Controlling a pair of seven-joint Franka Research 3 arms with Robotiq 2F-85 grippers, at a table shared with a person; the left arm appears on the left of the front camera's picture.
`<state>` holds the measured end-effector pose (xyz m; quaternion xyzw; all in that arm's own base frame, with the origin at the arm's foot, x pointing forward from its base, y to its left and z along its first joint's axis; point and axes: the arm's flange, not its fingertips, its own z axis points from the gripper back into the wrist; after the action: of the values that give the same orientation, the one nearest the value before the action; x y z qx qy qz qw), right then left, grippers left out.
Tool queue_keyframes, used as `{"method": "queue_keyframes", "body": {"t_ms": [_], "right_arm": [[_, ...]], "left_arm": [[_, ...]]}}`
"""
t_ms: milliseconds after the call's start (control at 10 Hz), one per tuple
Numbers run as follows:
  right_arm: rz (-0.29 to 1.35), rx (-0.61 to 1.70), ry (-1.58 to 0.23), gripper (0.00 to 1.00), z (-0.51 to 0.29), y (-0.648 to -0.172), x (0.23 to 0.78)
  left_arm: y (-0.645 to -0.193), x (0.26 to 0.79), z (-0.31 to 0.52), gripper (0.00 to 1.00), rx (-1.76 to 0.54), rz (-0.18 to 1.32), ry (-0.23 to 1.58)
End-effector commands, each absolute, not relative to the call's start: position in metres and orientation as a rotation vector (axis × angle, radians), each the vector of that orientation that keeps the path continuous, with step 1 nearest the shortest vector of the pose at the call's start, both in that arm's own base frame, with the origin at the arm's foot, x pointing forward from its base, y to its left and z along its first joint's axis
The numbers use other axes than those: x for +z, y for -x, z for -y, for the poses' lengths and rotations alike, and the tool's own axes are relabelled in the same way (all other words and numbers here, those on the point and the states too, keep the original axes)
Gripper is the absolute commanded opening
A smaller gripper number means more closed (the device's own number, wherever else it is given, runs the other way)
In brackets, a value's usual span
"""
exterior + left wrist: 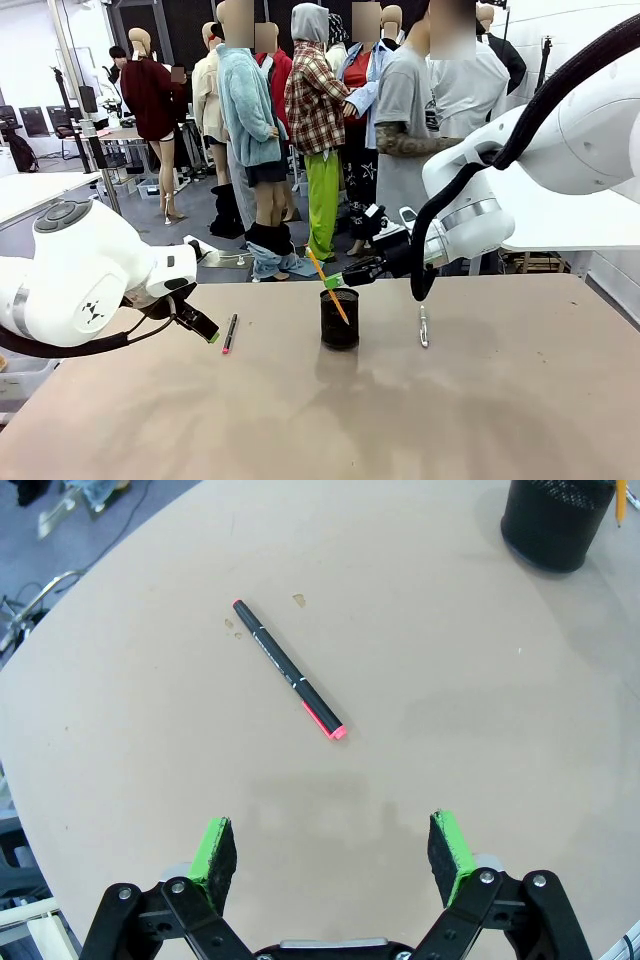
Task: Place the pens into the pen holder.
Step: Pick up a writing instrument from the table and place it into the Pen holder.
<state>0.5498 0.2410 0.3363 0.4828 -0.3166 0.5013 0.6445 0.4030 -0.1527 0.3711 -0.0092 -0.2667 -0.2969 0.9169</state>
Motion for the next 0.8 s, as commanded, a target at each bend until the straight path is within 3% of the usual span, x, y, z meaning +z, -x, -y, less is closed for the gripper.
{"method": "queue_keyframes", "body": {"t_ms": [0, 300, 700], "right_arm": [[0.739, 1.155, -1.144, 0.00, -0.246, -0.549, 0.338], [0.818, 1.211, -1.243, 0.00, -0.235, -0.532, 0.369], [0.874, 1.174, -1.160, 0.00, -0.240, -0.544, 0.365]], "left_arm": [[-0.403, 0.371, 0.151, 1.00, -0.607, 0.549, 0.021], [-0.403, 0.371, 0.151, 1.00, -0.607, 0.549, 0.021], [-0.403, 0.371, 0.151, 1.00, -0.607, 0.549, 0.021]]}}
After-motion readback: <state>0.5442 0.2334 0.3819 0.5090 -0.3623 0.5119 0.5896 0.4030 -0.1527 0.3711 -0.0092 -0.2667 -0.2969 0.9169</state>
